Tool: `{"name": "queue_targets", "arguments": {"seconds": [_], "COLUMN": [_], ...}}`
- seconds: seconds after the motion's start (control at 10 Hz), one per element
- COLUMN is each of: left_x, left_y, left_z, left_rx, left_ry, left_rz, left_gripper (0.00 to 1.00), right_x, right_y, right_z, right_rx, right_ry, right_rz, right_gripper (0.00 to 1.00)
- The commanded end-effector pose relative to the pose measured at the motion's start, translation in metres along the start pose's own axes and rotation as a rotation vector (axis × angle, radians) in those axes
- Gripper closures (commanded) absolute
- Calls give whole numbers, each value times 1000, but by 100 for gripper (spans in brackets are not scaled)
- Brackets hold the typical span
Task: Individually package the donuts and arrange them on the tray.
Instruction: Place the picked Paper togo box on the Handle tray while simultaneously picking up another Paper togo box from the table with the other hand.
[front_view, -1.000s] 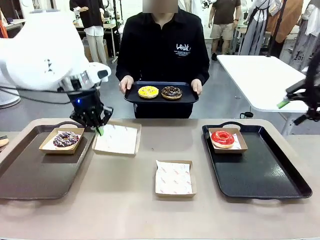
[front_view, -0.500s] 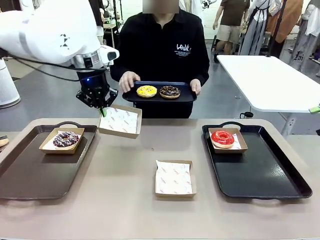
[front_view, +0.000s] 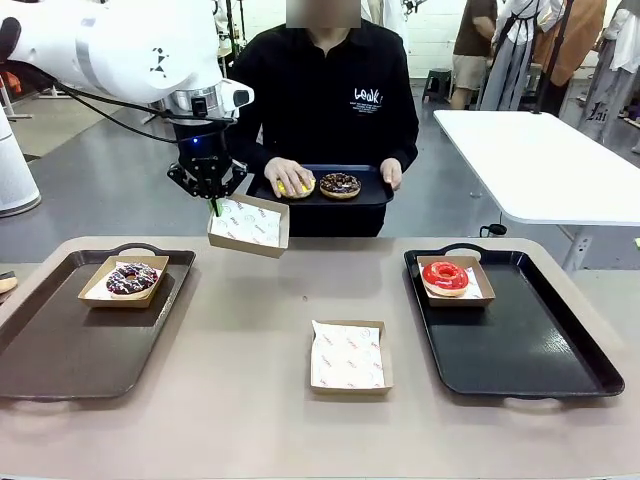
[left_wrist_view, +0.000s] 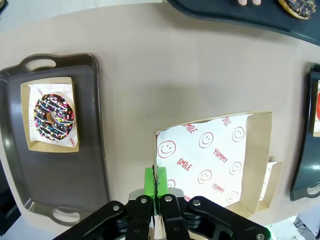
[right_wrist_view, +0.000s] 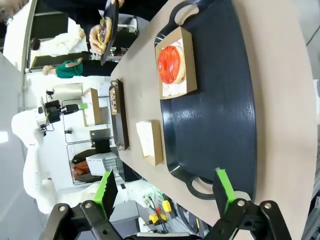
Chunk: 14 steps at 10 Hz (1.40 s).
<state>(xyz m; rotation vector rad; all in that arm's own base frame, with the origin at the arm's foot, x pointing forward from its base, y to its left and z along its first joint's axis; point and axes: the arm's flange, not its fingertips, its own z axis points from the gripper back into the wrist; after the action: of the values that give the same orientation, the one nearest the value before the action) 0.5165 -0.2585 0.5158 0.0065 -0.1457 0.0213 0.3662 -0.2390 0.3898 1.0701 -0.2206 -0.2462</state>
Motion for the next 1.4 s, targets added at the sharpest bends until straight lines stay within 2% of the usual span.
{"name": "queue_targets", "arguments": {"seconds": [0.0, 0.2, 0.3, 0.4, 0.5, 1.3], "left_x": [12, 19, 20, 14, 16, 16], "left_y": [-4, -2, -1, 0, 3, 3], "left_z": [0, -3, -5, -5, -7, -7], "left_rx": [32, 33, 20, -19, -3, -3], "left_ry": [3, 4, 0, 9, 13, 13], "left_rz": [31, 39, 31, -14, 19, 19], "left_gripper": [100, 100, 100, 100, 100, 100], "right_x": [-1, 0, 0, 0, 0, 0], "right_y": [-7, -7, -5, -5, -5, -5], "right_z": [-5, -6, -1, -1, -1, -1], "right_rx": [44, 43, 16, 16, 16, 16], "right_ry": [-31, -35, -13, -13, -13, -13], "right_rz": [20, 31, -6, -6, -6, -6], "right_gripper": [0, 0, 0, 0, 0, 0]}}
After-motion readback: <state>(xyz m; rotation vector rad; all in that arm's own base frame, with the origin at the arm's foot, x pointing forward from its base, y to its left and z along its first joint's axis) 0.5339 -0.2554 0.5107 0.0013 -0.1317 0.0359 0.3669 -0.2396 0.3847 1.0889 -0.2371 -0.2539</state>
